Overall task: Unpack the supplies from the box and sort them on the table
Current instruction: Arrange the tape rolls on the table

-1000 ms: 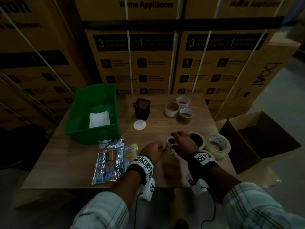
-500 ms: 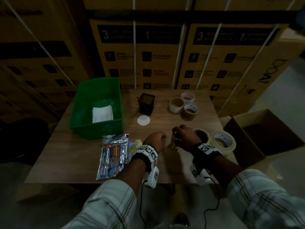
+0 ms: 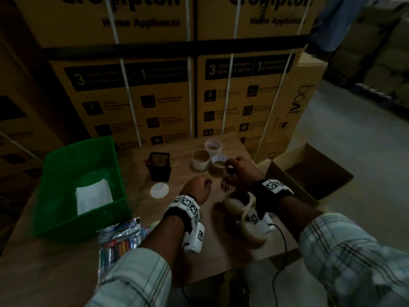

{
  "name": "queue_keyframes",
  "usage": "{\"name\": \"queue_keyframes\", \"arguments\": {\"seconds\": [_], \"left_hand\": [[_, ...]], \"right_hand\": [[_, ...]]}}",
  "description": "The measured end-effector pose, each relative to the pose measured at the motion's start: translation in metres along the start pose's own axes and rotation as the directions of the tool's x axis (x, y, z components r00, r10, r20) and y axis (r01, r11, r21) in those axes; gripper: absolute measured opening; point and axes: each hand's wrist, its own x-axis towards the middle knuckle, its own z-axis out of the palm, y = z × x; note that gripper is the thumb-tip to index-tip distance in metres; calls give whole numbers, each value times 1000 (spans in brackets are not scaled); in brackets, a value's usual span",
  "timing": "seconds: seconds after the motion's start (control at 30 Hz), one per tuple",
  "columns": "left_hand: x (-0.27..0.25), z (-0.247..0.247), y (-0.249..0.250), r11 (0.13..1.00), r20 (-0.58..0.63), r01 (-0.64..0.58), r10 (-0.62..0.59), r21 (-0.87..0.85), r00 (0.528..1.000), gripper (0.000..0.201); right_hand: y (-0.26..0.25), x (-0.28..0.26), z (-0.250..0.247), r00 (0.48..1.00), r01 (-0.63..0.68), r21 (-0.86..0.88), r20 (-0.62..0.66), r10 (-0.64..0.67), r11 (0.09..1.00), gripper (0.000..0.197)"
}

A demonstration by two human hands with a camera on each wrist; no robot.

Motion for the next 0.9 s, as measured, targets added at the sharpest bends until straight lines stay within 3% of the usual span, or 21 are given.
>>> {"name": "queue_keyframes", "arguments": {"seconds": [0.2, 0.4, 0.6, 0.9], "left_hand": [[60, 26, 31, 1000, 93, 0, -3, 28, 996, 28], [114, 46, 49, 996, 152, 88, -89, 13, 984, 34], [141, 61, 53, 987, 155, 146, -155, 67, 976, 29], [158, 72, 53, 975, 135, 214, -221, 63, 966, 29]], "right_hand": [[68, 52, -16, 995, -97, -5, -10, 97, 995, 44], [131, 110, -19, 984, -146, -56, 99, 151, 988, 49], [155, 157, -13, 981, -106, -93, 150, 119, 990, 43], [176, 169, 3, 978, -64, -59, 194, 75, 996, 50]]}}
